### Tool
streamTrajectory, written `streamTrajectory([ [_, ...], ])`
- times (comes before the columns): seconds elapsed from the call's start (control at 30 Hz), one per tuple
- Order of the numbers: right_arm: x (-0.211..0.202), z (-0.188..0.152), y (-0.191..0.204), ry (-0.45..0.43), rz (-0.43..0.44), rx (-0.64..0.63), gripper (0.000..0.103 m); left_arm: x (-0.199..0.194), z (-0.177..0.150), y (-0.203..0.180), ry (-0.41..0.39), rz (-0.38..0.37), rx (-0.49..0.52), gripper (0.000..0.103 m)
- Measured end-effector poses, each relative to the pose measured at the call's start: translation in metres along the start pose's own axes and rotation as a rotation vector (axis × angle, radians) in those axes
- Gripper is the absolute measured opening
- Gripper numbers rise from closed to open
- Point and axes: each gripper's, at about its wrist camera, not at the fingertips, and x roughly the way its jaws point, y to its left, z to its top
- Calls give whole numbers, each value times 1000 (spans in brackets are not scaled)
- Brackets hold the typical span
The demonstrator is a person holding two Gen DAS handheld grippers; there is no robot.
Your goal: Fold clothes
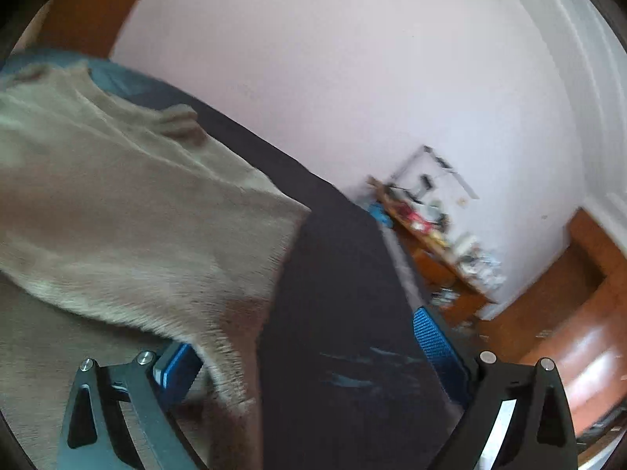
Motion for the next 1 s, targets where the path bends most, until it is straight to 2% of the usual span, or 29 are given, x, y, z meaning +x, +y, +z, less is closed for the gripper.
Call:
streamTrajectory([
  [0.03,-4,1,-3,-15,54,20,100,-4,2,5,-17,-22,-34,72],
  [0.13,-15,3,-15,-56,214,110,101,-17,7,13,-76,-64,-116,76],
  [0.27,-23,3,-34,-95,408,242,101,-21,17,-2,-113,-96,-119,80],
  [0.4,-23,0,-42,-89,427,312,101,8,23,-20,-40,-75,-107,81],
  [0.5,-14,-1,-38,-50,465,352,101,36,21,-26,32,-46,-116,81],
  [0.53,-11,-2,-35,-34,476,354,101,43,18,-27,30,-40,-118,84],
  [0.57,-6,-2,-28,-3,425,319,101,44,17,-28,15,-32,-111,85],
  [0.7,20,-6,6,116,-24,40,101,44,15,-29,-11,-27,-99,87],
  [0.83,18,-6,16,95,-77,-26,101,46,15,-25,-31,-36,-121,91],
  [0.9,17,-6,16,88,-78,-22,101,40,15,-23,-47,-45,-140,91],
  [1.0,8,-3,11,34,-69,25,101,23,21,-23,-113,-68,-149,92],
])
